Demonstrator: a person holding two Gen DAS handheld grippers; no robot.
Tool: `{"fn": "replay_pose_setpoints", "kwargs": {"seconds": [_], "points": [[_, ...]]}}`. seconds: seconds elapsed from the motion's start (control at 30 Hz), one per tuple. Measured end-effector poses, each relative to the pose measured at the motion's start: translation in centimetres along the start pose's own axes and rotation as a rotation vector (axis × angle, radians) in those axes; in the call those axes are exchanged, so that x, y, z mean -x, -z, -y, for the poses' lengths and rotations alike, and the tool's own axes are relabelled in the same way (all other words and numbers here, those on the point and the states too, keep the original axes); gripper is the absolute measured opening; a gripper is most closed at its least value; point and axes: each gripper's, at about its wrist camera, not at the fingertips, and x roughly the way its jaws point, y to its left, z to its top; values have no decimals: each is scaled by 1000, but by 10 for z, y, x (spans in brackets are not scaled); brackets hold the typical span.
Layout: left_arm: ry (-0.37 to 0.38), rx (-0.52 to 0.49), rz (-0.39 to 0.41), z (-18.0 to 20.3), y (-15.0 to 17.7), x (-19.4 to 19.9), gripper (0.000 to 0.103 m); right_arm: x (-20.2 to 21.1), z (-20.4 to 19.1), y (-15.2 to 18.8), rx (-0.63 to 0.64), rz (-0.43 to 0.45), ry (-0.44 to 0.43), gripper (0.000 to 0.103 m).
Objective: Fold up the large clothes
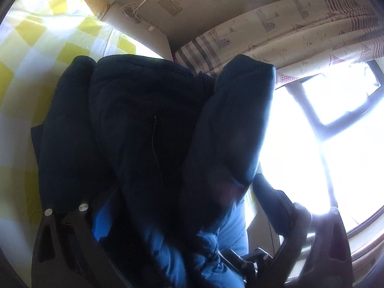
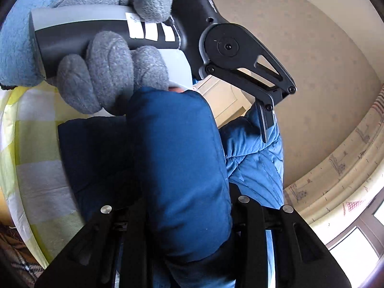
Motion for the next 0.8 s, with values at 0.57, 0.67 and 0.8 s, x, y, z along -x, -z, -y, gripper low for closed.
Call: {"fn": "replay_pose_setpoints", "kwargs": {"seconds": [0.57,0.67,0.8], "points": [[-75,-104,20,-1,-9,-13,28,89,88,117,-535,131,-160,66],[-78,-108,17,-1,-15,-17,28,99,87,144,-626,39,-138,74],[-91,-98,22,4,-5,-10,28,73,74,148,-644,-130,-104,74]]}}
